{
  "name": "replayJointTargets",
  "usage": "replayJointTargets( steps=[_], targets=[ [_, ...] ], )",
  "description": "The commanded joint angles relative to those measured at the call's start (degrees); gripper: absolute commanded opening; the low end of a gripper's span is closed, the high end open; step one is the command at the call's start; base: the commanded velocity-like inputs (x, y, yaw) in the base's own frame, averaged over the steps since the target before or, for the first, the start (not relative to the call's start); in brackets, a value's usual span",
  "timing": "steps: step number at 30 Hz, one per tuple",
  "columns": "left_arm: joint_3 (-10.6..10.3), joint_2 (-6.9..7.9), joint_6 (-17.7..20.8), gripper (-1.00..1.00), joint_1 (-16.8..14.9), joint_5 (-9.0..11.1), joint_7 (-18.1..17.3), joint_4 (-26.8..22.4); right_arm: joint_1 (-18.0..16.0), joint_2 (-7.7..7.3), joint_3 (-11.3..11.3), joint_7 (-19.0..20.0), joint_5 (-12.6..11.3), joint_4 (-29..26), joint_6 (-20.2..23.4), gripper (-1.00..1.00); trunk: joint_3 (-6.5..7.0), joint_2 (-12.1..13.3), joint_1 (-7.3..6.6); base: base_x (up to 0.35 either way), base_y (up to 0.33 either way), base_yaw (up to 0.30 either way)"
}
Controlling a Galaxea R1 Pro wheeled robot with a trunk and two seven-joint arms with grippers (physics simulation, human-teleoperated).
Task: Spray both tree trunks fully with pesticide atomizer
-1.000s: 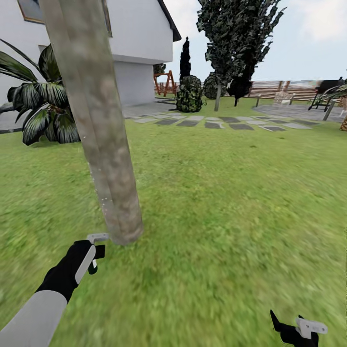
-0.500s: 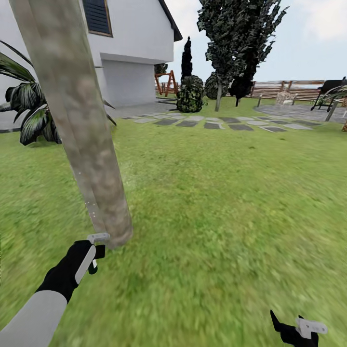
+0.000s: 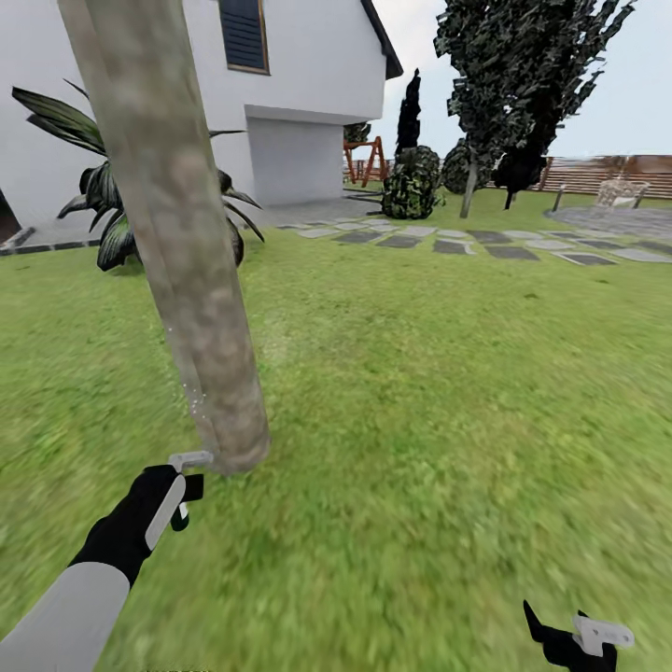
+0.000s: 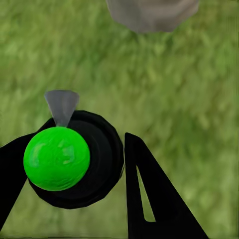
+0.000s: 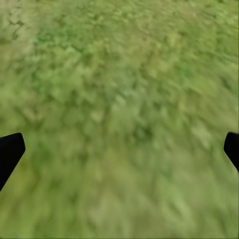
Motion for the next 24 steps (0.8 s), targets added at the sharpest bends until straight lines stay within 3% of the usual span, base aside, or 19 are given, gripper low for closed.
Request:
replayJointTargets(
  steps=[1,4,6,8,12,14,15,18,19,20,24],
  targets=[
    [0.0,0.0,0.0,-1.0,0.0,0.0,0.0,0.0,0.0,0.0,0.0,0.0,0.0,0.0,0.0,1.0,0.0,0.0,0.0,0.091,-0.278,0.278],
    [-0.2,-0.38,0.0,-1.0,0.0,0.0,-0.1,0.2,0.0,-0.01,0.0,0.0,0.0,0.0,0.0,1.0,0.0,0.0,0.0,0.028,-0.278,0.278],
    [-0.3,-2.11,-0.1,-1.0,0.0,-0.2,-0.2,0.8,0.0,0.0,0.0,0.0,0.0,0.0,0.0,1.0,0.0,0.0,0.0,0.039,-0.278,0.278],
    [-0.6,-2.88,-1.9,-1.0,0.0,-0.5,-0.2,0.6,0.0,-0.07,0.0,0.0,0.0,-0.1,0.0,1.0,0.0,0.0,0.0,0.046,-0.202,0.278],
    [-4.2,-3.12,-1.8,-1.0,-1.0,-0.8,-0.3,0.1,0.0,-0.09,0.0,0.0,-0.1,-0.1,0.0,1.0,0.0,0.0,0.0,0.005,-0.023,0.272],
    [-4.7,-3.13,-1.7,-1.0,-2.5,-0.8,-0.3,0.0,0.0,-0.09,0.0,0.0,0.0,-0.1,0.0,1.0,0.0,0.0,0.0,0.001,-0.003,0.177],
    [-4.9,-3.1,-0.8,-1.0,-5.8,-0.8,-0.3,0.7,0.0,-0.09,0.0,0.0,0.0,-0.1,0.0,1.0,0.0,0.0,0.0,0.0,-0.001,0.049],
    [-5.0,-3.19,3.7,-1.0,-9.9,-0.8,-0.7,0.9,0.0,-0.09,0.0,0.0,0.0,0.0,0.0,1.0,0.0,0.0,0.0,0.0,0.0,0.015],
    [-5.2,-3.27,5.6,-1.0,-11.5,-0.7,-1.6,0.9,0.0,-0.09,0.0,0.0,0.0,0.0,0.0,1.0,0.0,0.0,0.0,0.0,0.0,0.004],
    [-5.2,-3.6,8.5,-1.0,-14.1,-0.7,-4.9,1.0,0.0,-0.09,0.0,0.0,0.0,0.0,-0.1,1.0,0.0,0.0,0.0,0.0,0.0,0.001],
    [-5.3,-1.75,12.4,-1.0,-16.6,-1.0,-8.7,1.1,0.0,-0.02,0.0,0.0,0.0,0.0,0.0,1.0,0.0,0.0,0.0,0.0,0.0,0.0]
  ],
)
